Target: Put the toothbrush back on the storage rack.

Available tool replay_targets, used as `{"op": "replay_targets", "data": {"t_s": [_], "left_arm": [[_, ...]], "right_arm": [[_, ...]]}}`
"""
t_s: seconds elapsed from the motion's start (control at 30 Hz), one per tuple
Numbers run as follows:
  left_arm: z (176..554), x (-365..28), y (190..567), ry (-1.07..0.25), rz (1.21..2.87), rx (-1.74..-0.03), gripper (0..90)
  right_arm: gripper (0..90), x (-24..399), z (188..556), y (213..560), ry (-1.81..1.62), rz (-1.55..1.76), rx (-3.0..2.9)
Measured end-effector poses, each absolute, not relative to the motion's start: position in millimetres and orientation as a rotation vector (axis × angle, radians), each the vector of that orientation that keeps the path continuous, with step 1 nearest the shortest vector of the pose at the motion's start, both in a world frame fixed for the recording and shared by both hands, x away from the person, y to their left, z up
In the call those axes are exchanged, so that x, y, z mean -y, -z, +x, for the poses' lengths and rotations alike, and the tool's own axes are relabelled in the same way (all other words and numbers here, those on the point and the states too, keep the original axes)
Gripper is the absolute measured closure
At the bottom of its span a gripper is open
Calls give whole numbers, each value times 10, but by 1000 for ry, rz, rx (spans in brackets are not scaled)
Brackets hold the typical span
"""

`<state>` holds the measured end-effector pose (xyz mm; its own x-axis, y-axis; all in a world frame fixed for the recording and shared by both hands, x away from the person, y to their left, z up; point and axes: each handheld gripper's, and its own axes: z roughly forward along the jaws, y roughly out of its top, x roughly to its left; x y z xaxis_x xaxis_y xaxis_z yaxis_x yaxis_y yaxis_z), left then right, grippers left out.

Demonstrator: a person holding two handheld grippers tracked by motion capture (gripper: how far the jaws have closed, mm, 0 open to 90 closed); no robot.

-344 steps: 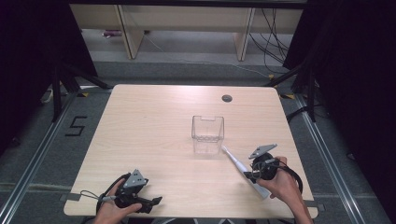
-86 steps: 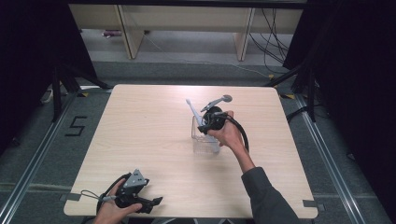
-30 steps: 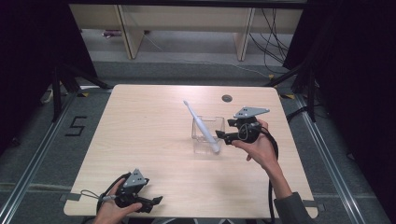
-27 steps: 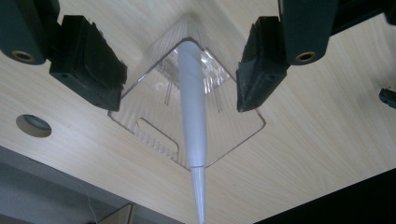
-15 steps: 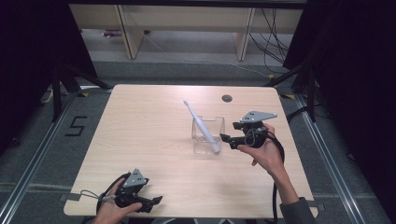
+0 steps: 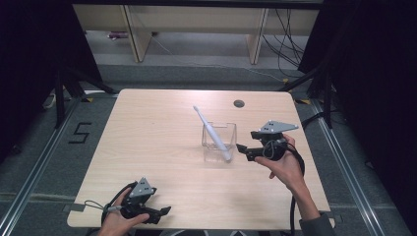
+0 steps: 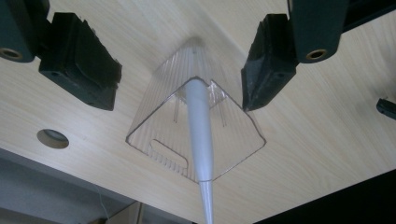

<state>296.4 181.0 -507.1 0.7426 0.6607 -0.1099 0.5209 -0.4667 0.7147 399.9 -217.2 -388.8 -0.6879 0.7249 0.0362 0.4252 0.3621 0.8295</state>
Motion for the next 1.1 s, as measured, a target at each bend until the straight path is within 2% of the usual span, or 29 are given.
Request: {"op": "replay_targets", "data": {"t_s": [1.1], "left_arm": [[2966, -1816, 5064, -237, 2171, -880, 149]], "right_arm": [[233, 2466, 3740, 4033, -1294, 1031, -2215]]}}
